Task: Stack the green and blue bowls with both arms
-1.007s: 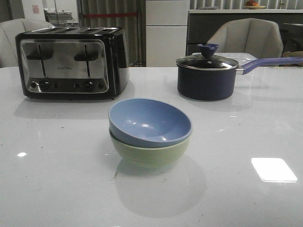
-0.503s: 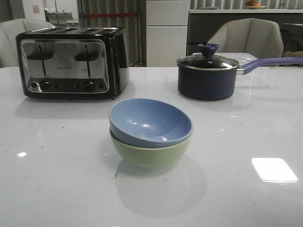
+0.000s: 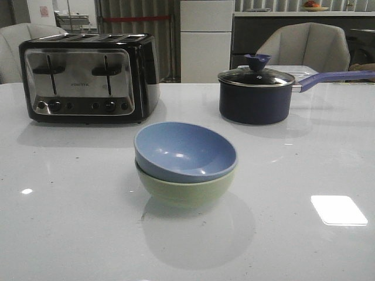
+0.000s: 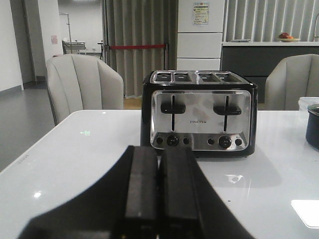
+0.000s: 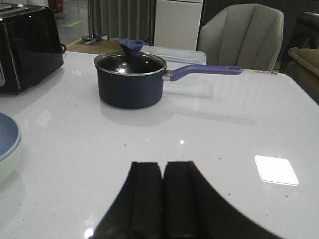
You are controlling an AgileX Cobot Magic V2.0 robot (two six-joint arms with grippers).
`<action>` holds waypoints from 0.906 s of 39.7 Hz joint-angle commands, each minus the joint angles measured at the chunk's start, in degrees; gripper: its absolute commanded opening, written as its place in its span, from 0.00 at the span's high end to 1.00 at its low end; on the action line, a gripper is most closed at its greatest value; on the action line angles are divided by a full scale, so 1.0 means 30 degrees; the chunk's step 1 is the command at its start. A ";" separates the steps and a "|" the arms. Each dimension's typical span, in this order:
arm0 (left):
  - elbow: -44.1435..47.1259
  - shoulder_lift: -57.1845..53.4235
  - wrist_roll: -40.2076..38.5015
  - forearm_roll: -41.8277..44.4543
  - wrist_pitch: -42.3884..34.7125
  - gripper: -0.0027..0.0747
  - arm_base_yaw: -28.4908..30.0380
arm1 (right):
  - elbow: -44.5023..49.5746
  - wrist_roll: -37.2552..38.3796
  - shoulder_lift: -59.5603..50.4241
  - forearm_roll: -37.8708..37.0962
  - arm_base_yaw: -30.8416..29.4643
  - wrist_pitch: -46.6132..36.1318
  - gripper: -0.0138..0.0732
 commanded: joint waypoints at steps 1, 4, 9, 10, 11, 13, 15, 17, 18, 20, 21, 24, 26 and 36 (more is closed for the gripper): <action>0.0126 -0.0322 -0.0202 -0.0026 -0.1745 0.84 -0.0024 | 0.0367 -0.0016 -0.0259 0.0281 -0.0119 -0.2810 0.81; 0.0126 -0.0322 -0.0202 -0.0026 -0.1745 0.84 -0.0024 | 0.1099 -0.0016 -0.0715 0.0281 -0.0133 -0.3733 0.81; 0.0126 -0.0322 -0.0202 -0.0026 -0.1745 0.84 -0.0024 | 0.1718 -0.0016 -0.0948 0.0264 -0.0133 -0.4905 0.81; 0.0126 -0.0322 -0.0202 -0.0026 -0.1745 0.84 -0.0024 | 0.1718 -0.0016 -0.0948 0.0264 -0.0133 -0.4980 0.81; 0.0126 -0.0322 -0.0202 -0.0026 -0.1745 0.84 -0.0024 | 0.1718 -0.0016 -0.0948 0.0264 -0.0133 -0.5056 0.81; 0.0126 -0.0322 -0.0202 -0.0026 -0.1745 0.84 -0.0024 | 0.1718 -0.0016 -0.0948 0.0264 -0.0133 -0.5185 0.81; 0.0126 -0.0322 -0.0202 -0.0026 -0.1745 0.84 -0.0024 | 0.1718 -0.0016 -0.0948 0.0264 -0.0133 -0.5243 0.81; 0.0126 -0.0322 -0.0202 -0.0026 -0.1745 0.84 -0.0024 | 0.1718 -0.0016 -0.0948 0.0264 -0.0133 -0.5287 0.81; 0.0126 -0.0322 -0.0202 -0.0026 -0.1745 0.84 -0.0024 | 0.1718 -0.0016 -0.0948 0.0264 -0.0133 -0.5287 0.81; 0.0126 -0.0322 -0.0202 -0.0026 -0.1745 0.84 -0.0024 | 0.1718 -0.0016 -0.0948 0.0264 -0.0133 -0.5272 0.81; 0.0126 -0.0322 -0.0202 -0.0026 -0.1745 0.84 -0.0024 | 0.1718 -0.0016 -0.0948 0.0264 -0.0133 -0.5289 0.81; 0.0126 -0.0322 -0.0202 -0.0026 -0.1745 0.84 -0.0024 | 0.1718 -0.0016 -0.0948 0.0264 -0.0133 -0.5265 0.81; 0.0126 -0.0322 -0.0202 -0.0026 -0.1745 0.84 -0.0024 | 0.1718 0.0159 -0.0948 -0.0284 -0.0133 -0.5295 0.81; 0.0126 -0.0322 -0.0202 -0.0026 -0.1745 0.84 -0.0024 | 0.1718 0.6578 -0.0948 -0.6129 -0.0133 -0.5666 0.81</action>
